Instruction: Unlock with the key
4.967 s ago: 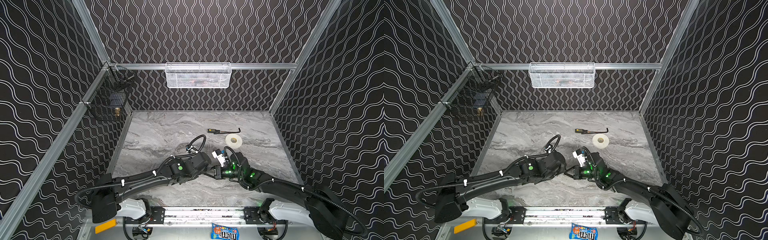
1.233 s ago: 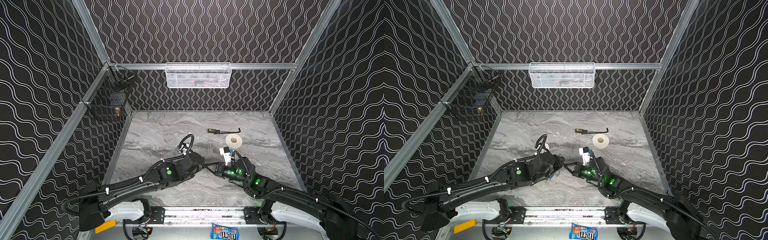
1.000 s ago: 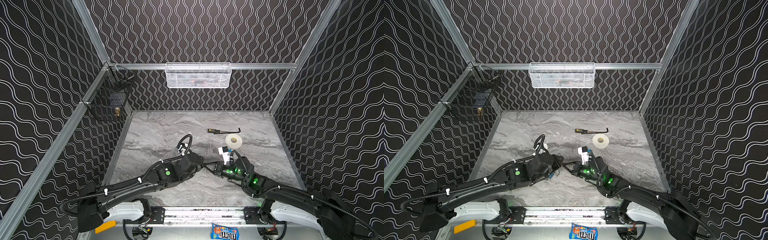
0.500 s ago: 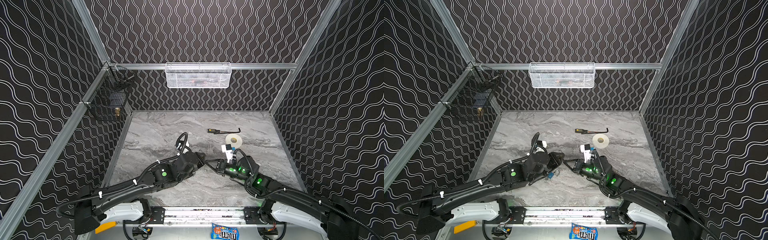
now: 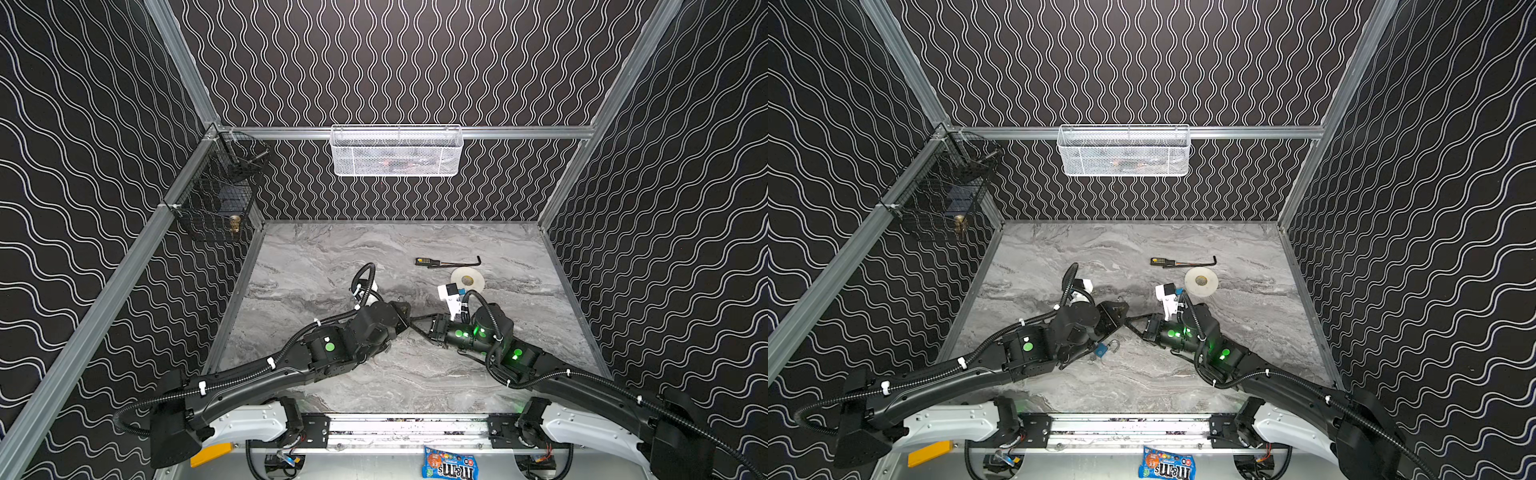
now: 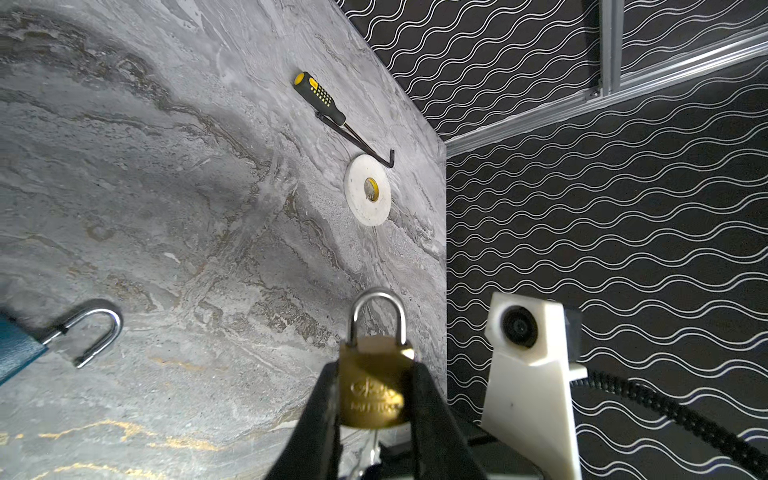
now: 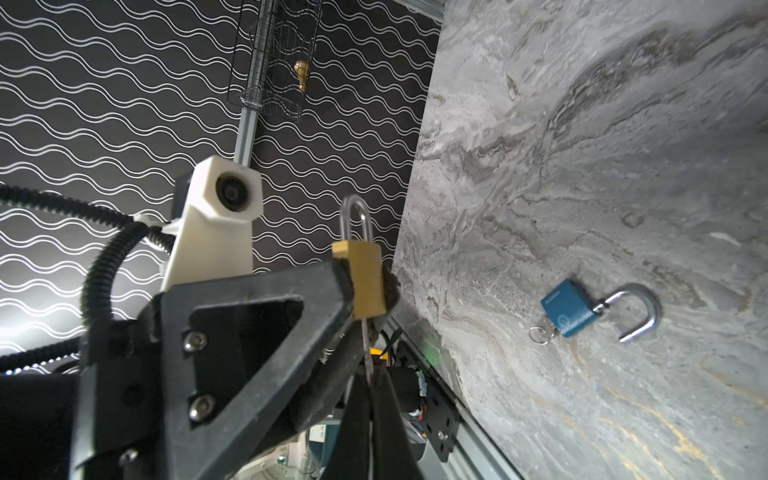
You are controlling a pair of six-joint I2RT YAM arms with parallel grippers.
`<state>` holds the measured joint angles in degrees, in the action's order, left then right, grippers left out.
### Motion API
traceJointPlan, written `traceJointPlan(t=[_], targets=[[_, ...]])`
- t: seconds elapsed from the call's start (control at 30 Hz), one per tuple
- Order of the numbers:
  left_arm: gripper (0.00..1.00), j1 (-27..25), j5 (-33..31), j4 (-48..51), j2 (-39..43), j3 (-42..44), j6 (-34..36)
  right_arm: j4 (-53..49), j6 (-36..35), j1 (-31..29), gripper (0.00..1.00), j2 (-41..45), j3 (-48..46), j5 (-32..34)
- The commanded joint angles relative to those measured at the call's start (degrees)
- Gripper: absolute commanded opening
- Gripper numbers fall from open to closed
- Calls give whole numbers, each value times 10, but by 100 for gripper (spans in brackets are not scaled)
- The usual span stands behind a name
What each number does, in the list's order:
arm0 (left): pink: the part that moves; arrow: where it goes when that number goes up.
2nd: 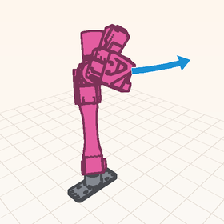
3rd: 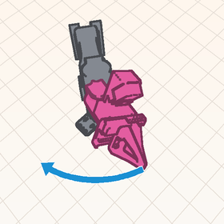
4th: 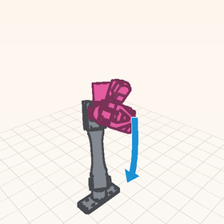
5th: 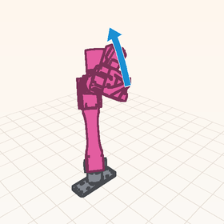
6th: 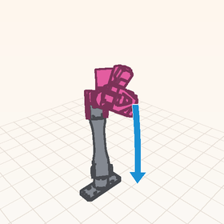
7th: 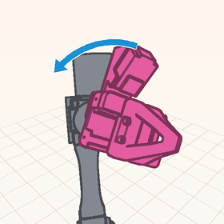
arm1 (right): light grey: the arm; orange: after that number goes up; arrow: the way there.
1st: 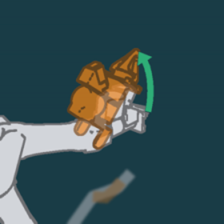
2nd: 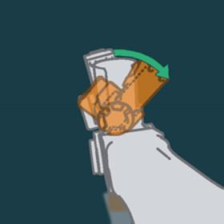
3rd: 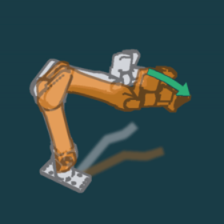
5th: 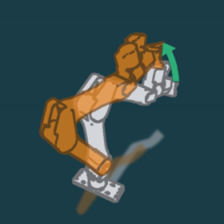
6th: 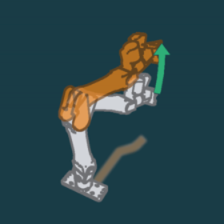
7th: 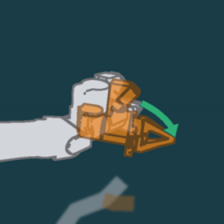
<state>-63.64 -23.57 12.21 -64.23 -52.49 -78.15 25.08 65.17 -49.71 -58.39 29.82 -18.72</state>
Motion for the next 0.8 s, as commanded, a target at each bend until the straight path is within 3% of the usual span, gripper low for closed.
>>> traceJointPlan(t=[0.0, 0.3, 0.77], targets=[[0, -2, 35, -36, 4, -3, 17, 117, 20, 2, 0, 1, -3, -56], [0, -1, 3, 40, 9, -23, 49, 62, 9, 34, 0, 31, 6, -85], [0, -1, -25, 53, -5, -42, 74, 29, 14, 42, 0, 28, 19, -103]])
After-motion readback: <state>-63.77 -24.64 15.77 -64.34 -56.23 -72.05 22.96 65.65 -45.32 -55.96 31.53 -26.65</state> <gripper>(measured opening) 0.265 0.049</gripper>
